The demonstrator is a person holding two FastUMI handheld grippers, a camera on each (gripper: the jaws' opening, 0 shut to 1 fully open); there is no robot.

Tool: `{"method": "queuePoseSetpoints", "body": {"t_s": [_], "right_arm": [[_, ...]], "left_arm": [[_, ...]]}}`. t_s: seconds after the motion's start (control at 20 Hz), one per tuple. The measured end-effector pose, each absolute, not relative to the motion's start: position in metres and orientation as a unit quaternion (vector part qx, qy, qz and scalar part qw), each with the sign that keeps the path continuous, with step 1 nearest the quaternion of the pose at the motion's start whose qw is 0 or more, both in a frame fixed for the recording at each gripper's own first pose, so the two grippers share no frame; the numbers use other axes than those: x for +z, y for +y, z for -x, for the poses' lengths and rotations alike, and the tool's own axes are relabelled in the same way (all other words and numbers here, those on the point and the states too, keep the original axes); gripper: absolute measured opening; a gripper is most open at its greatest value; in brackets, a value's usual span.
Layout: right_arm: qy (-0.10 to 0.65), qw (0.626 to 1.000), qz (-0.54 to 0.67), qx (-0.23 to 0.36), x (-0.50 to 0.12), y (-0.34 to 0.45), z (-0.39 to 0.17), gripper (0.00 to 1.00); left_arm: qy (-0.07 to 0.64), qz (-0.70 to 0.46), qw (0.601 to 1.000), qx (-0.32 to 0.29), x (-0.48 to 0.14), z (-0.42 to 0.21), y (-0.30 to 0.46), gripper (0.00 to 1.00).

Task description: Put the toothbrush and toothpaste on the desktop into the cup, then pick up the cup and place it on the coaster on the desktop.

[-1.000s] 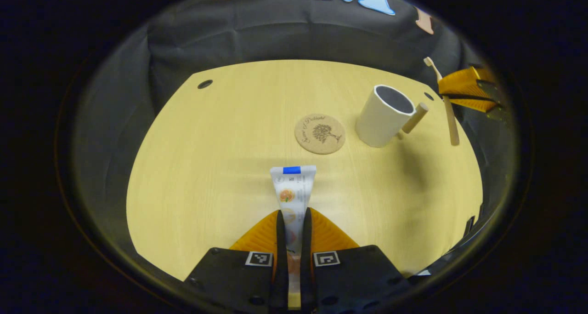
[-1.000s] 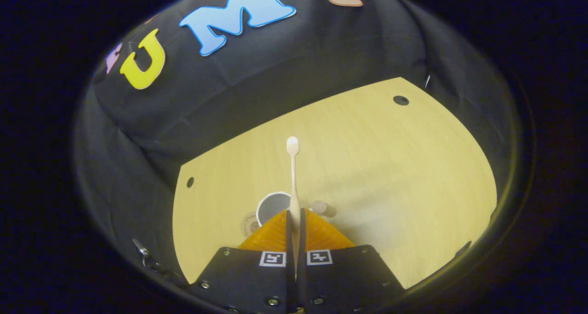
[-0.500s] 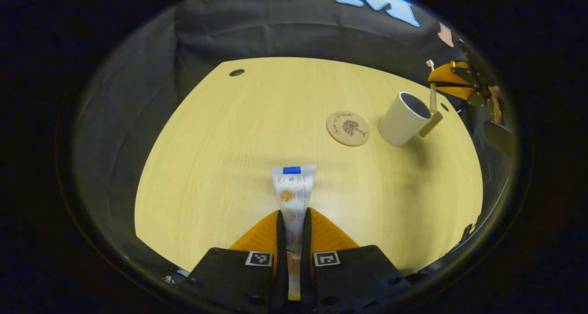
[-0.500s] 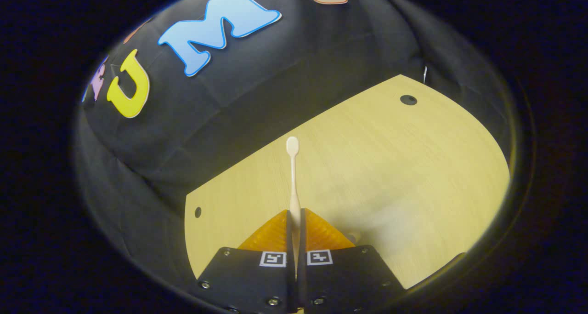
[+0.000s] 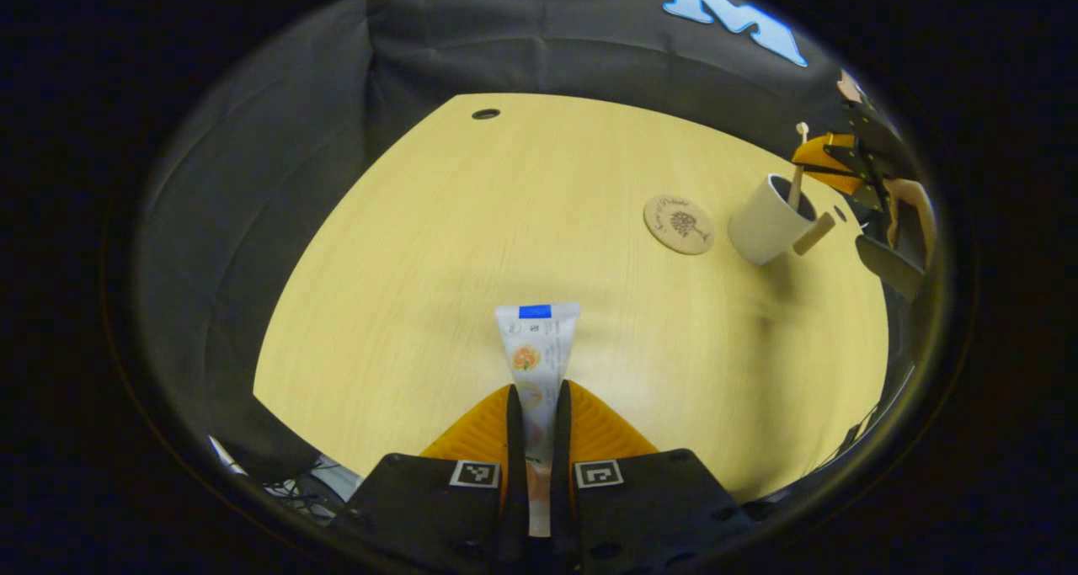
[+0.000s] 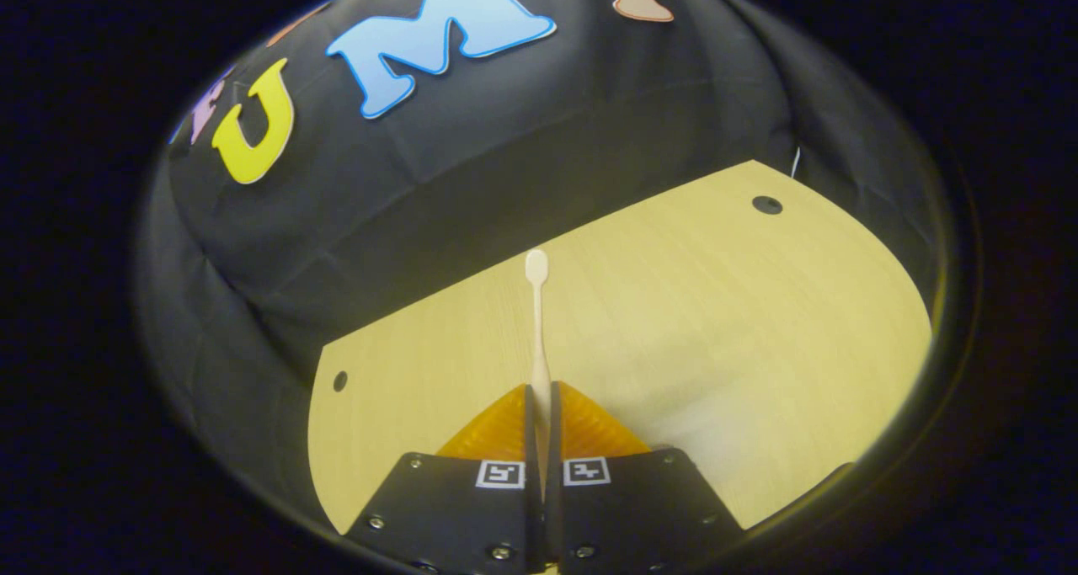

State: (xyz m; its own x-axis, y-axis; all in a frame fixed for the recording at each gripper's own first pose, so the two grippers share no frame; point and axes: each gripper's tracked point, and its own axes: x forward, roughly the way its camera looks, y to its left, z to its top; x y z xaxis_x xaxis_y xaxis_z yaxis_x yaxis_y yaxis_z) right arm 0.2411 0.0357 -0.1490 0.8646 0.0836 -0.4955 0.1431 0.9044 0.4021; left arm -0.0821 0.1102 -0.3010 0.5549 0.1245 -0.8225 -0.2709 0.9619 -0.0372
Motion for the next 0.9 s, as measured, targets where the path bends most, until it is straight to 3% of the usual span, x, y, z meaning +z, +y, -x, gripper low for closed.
{"method": "queuePoseSetpoints", "body": {"t_s": [0.35, 0.55, 0.65, 0.75, 0.8, 0.9], "right_arm": [[0.278, 0.933, -0.224, -0.038, -0.164, 0.03, -0.229, 0.04], [0.277, 0.931, -0.236, -0.014, -0.163, 0.037, -0.222, 0.17], [0.272, 0.936, -0.225, -0.017, -0.161, 0.034, -0.214, 0.34], [0.271, 0.937, -0.222, -0.008, -0.16, 0.036, -0.208, 0.29], [0.272, 0.937, -0.221, -0.005, -0.16, 0.037, -0.204, 0.36], [0.271, 0.937, -0.222, -0.006, -0.161, 0.033, -0.199, 0.36]], "left_arm": [[0.46, 0.086, 0.876, 0.12, -0.302, 0.083, 0.113, 0.18], [0.457, 0.081, 0.879, 0.111, -0.302, 0.073, 0.102, 0.18], [0.456, 0.078, 0.88, 0.106, -0.302, 0.07, 0.097, 0.18], [0.454, 0.076, 0.882, 0.103, -0.299, 0.07, 0.094, 0.18], [0.452, 0.075, 0.883, 0.101, -0.297, 0.07, 0.092, 0.18], [0.45, 0.074, 0.884, 0.098, -0.295, 0.068, 0.089, 0.18]]}}
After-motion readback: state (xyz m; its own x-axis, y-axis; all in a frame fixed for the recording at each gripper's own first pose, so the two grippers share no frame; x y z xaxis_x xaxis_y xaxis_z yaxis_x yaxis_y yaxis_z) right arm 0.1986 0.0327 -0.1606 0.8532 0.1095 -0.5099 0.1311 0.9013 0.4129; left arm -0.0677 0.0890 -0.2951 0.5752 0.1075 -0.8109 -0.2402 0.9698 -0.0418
